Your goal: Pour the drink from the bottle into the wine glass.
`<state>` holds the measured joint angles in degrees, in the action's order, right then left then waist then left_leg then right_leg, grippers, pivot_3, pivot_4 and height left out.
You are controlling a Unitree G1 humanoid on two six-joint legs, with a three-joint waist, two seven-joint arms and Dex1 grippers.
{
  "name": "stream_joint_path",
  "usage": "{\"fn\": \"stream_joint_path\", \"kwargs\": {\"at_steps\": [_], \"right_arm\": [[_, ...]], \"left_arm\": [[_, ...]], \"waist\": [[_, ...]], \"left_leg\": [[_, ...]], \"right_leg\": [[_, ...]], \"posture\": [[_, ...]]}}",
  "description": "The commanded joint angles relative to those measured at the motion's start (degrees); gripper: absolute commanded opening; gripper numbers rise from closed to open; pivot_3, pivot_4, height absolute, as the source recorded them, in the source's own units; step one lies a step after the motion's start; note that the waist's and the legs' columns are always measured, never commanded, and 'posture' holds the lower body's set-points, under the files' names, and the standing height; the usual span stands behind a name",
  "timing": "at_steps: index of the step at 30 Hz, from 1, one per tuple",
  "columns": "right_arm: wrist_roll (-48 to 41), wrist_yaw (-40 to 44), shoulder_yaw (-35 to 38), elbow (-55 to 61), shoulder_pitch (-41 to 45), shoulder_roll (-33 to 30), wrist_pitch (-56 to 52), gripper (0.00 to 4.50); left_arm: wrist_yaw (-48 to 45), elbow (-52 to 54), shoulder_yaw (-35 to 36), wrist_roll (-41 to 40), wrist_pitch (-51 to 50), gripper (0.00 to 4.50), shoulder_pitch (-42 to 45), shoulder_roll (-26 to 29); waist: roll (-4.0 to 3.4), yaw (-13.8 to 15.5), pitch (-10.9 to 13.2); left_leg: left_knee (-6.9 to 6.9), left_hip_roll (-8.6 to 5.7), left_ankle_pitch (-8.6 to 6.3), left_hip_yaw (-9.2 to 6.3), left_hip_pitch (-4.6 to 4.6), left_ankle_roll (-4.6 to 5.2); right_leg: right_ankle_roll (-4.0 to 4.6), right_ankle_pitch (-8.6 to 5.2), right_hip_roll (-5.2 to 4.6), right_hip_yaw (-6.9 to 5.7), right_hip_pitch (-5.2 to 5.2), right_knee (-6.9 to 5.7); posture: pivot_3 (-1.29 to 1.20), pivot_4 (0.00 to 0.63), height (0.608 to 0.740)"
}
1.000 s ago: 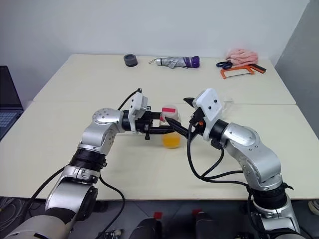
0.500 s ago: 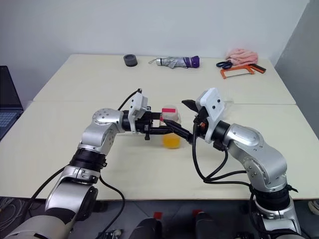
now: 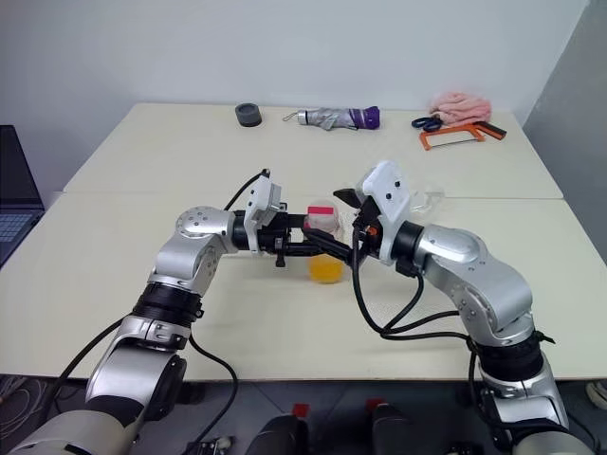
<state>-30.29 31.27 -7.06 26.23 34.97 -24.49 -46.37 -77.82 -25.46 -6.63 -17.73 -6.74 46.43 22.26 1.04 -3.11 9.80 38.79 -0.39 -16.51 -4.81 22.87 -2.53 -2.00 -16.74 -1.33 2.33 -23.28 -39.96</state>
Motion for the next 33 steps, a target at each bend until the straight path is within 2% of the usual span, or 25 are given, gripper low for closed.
{"fn": "stream_joint_path", "kwargs": {"at_steps": [1, 6, 7, 9, 15, 21, 26, 30, 33], "right_arm": [[0.5, 0.7, 0.1, 0.3, 1.5, 0.6, 2.0, 4.50], [0.7, 0.9, 0.0, -0.4, 1.8, 1.1, 2.8, 4.50], [0.8, 1.0, 0.0, -0.6, 1.8, 1.2, 2.9, 4.33], [1.0, 1.0, -0.1, -0.9, 2.0, 1.5, 3.2, 3.90], [1.5, 0.6, 0.0, -1.3, 2.3, 2.8, 4.0, 1.81], [4.4, 1.3, -0.9, -1.2, 2.4, 2.4, 7.0, 1.75], [8.1, 0.7, -0.4, -0.6, 0.6, 3.0, 14.5, 1.73], [7.5, 0.4, 1.5, 0.1, -0.8, 4.0, 17.5, 1.73], [3.5, -0.4, 5.8, 2.5, -2.7, 4.1, 15.7, 1.73]], "left_arm": [[0.4, 2.2, 1.1, -0.8, 0.9, 1.81, 0.1, 0.1], [0.5, 2.2, 1.1, -0.8, 1.1, 1.81, -0.1, 0.3], [0.6, 2.1, 1.2, -0.7, 1.1, 1.81, -0.1, 0.3], [0.6, 2.1, 1.2, -0.7, 1.1, 1.81, -0.1, 0.4], [0.7, 2.6, 1.2, -0.8, 1.0, 1.81, -0.4, 0.6], [0.7, 2.8, 1.2, -1.0, 0.9, 1.80, -0.5, 0.6], [0.7, 2.9, 1.2, -1.1, 0.8, 1.80, -0.5, 0.5], [0.7, 2.9, 1.3, -1.2, 0.7, 1.80, -0.5, 0.5], [1.0, 2.9, 1.5, -1.3, 0.7, 1.80, -0.5, 0.4]], "waist": [[0.00, 0.0, 0.0], [0.00, 0.0, 0.0], [0.00, 0.0, 0.0], [0.00, 0.0, 0.0], [0.00, 0.0, 0.0], [0.00, 0.0, 0.0], [0.00, 0.0, 0.0], [0.00, 0.0, 0.0], [0.00, 0.0, 0.0]], "left_leg": [[0.00, 0.00, 0.00, 0.00, 0.00, 0.00], [0.00, 0.01, 0.00, 0.00, 0.00, 0.00], [0.00, 0.01, 0.00, 0.00, 0.00, 0.00], [0.00, 0.01, 0.00, -0.01, 0.00, 0.00], [0.00, 0.01, 0.00, 0.00, -0.01, 0.00], [0.00, 0.01, 0.00, 0.00, 0.00, 0.00], [0.00, 0.00, 0.00, 0.00, 0.00, 0.00], [0.00, 0.00, 0.00, 0.01, 0.00, 0.00], [0.00, 0.02, 0.00, 0.00, 0.00, 0.00]], "right_leg": [[0.00, 0.00, 0.00, 0.00, 0.00, 0.00], [0.00, 0.00, 0.00, 0.01, 0.00, 0.00], [0.00, 0.00, 0.00, 0.00, 0.00, 0.00], [0.00, 0.00, 0.00, 0.00, 0.00, 0.00], [0.00, 0.00, 0.00, 0.01, 0.00, 0.00], [0.00, 0.00, -0.01, 0.00, 0.00, 0.00], [0.00, 0.00, 0.00, -0.01, -0.01, 0.00], [0.00, 0.00, -0.01, 0.01, 0.00, -0.01], [0.00, 0.00, -0.01, 0.00, 0.00, 0.00]], "posture": [[0.00, 0.150, 0.740], [0.00, 0.150, 0.740], [0.00, 0.150, 0.740], [0.00, 0.150, 0.740], [0.00, 0.150, 0.740], [0.00, 0.150, 0.740], [0.00, 0.150, 0.740], [0.00, 0.150, 0.740], [0.00, 0.150, 0.740]]}}
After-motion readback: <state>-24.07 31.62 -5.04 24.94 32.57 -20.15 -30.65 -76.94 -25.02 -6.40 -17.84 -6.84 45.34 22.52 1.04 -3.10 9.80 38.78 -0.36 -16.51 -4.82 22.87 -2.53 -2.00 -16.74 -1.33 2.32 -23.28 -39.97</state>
